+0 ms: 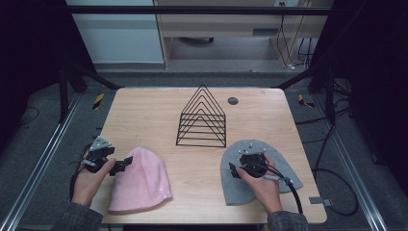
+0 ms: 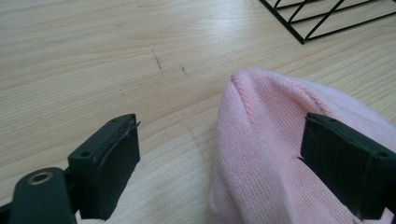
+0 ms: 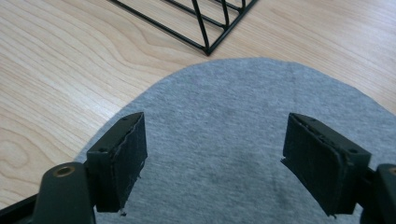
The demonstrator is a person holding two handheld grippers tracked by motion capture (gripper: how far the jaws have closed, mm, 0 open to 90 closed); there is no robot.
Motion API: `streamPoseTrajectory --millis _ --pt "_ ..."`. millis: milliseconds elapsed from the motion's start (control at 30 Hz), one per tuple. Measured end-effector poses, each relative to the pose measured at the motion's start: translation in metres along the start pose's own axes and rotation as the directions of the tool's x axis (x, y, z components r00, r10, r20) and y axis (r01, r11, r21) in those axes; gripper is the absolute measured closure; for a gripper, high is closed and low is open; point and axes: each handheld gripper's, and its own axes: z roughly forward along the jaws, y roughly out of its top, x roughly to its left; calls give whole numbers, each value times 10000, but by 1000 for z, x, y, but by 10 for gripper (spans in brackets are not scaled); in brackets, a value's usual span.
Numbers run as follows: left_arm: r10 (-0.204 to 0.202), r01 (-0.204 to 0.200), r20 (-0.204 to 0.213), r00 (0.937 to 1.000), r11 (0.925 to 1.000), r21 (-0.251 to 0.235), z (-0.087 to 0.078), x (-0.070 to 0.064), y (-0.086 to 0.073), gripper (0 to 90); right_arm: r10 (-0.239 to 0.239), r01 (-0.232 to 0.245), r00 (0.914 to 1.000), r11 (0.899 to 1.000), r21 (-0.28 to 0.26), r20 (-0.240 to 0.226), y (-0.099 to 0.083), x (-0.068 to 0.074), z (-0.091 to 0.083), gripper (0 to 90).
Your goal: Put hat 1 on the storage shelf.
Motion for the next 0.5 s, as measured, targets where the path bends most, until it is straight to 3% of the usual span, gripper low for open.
streamPoseTrajectory --millis 200,300,333,367,400,500 --pt "169 -166 129 9998 9996 -208 -7 -3 10 193 21 -21 9999 10000 -4 137 -4 -4 -4 244" --pt "511 -521 175 9985 9970 573 -1 -3 23 193 64 -60 9998 9998 -198 200 -6 -8 -8 258" --pt "511 -521 175 9985 9970 573 -1 -3 23 189 134 -129 9997 9997 -221 212 -6 -9 -8 264" --pt "710 -725 181 9973 9923 1001 6 -3 31 194 184 -178 9995 9995 -250 239 -6 -10 -9 269" --pt "758 -778 225 9969 9912 1072 11 -1 34 212 241 -235 9993 9995 -220 286 -7 -11 -10 270" --pt "320 -357 373 9988 9940 1031 20 5 35 269 319 -312 9989 9993 -209 355 -7 -13 -10 262"
